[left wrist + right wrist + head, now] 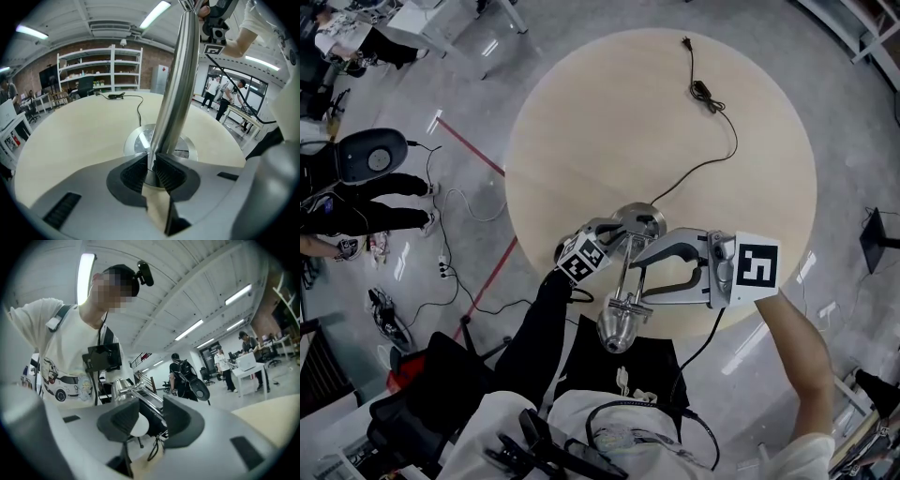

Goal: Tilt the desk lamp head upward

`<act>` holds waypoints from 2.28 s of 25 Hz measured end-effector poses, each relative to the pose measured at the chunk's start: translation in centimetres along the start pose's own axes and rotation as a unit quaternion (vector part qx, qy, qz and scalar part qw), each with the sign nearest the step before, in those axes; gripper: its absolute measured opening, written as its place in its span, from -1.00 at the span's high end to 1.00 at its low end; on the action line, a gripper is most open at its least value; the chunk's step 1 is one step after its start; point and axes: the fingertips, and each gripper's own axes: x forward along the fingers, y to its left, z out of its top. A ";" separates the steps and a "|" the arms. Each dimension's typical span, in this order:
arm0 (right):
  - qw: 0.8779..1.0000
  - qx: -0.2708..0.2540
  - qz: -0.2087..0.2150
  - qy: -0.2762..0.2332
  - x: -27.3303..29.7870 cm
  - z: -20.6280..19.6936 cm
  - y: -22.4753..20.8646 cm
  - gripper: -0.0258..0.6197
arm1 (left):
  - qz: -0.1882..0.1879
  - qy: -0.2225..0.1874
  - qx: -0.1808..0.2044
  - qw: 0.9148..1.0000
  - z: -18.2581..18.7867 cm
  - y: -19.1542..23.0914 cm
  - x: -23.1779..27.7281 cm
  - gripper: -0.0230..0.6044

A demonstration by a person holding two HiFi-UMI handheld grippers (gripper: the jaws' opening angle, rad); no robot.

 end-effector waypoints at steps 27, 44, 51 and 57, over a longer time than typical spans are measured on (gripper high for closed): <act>1.000 -0.005 -0.016 0.002 -0.1 1.0 -0.5 0.45 | -0.010 -0.005 0.001 1.000 0.0 -0.1 -0.1 0.73; 0.886 -0.007 -0.463 -0.025 -11.2 3.9 -0.7 0.87 | 0.134 -0.143 -0.088 0.977 5.9 4.6 -14.2 0.92; 0.813 -0.017 -0.578 -0.065 -11.9 6.9 2.6 0.91 | 0.176 -0.268 -0.084 0.943 15.6 5.1 -23.9 0.92; 0.753 -0.039 -0.652 -0.076 -13.2 9.5 5.0 0.91 | 0.196 -0.329 -0.105 0.918 21.1 3.8 -29.9 0.92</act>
